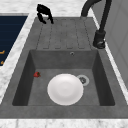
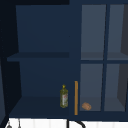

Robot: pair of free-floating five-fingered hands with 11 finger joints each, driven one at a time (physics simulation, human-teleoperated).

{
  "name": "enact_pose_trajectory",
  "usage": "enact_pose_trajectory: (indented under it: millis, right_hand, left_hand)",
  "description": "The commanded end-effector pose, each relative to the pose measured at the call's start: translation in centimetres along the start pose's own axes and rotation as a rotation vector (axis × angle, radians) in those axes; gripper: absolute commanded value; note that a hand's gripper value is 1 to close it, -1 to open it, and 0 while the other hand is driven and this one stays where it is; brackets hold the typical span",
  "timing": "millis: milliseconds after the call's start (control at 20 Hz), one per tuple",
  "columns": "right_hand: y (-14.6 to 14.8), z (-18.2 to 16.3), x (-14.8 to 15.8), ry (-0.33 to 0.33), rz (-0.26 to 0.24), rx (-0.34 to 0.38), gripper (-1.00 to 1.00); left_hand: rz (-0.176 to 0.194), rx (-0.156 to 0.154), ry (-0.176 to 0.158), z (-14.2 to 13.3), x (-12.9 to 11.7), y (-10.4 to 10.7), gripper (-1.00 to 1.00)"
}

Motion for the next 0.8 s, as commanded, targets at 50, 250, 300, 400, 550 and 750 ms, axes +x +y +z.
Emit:
enact_pose_trajectory:
  millis: [50,250,300,400,550,750]
  right_hand:
    - [0.5,0.0,-0.1,0.010,-0.010,-0.009,1.00]
    - [-0.6,1.0,-0.4,0.039,-0.051,-0.129,1.00]
    - [-2.0,1.3,-0.1,0.036,-0.048,-0.121,1.00]
    - [-2.6,2.4,0.7,0.025,-0.051,-0.094,1.00]
    - [-3.2,3.1,1.5,0.008,-0.060,-0.069,1.00]
    - [-4.6,4.2,3.9,0.012,-0.044,-0.076,1.00]
  left_hand:
    - [0.000,0.000,0.000,0.0,0.0,0.0,0.00]
    - [0.000,0.000,0.000,0.0,0.0,0.0,0.00]
    - [0.000,0.000,0.000,0.0,0.0,0.0,0.00]
    - [0.000,0.000,0.000,0.0,0.0,0.0,0.00]
    - [0.000,0.000,0.000,0.0,0.0,0.0,0.00]
    - [0.000,0.000,0.000,0.0,0.0,0.0,0.00]
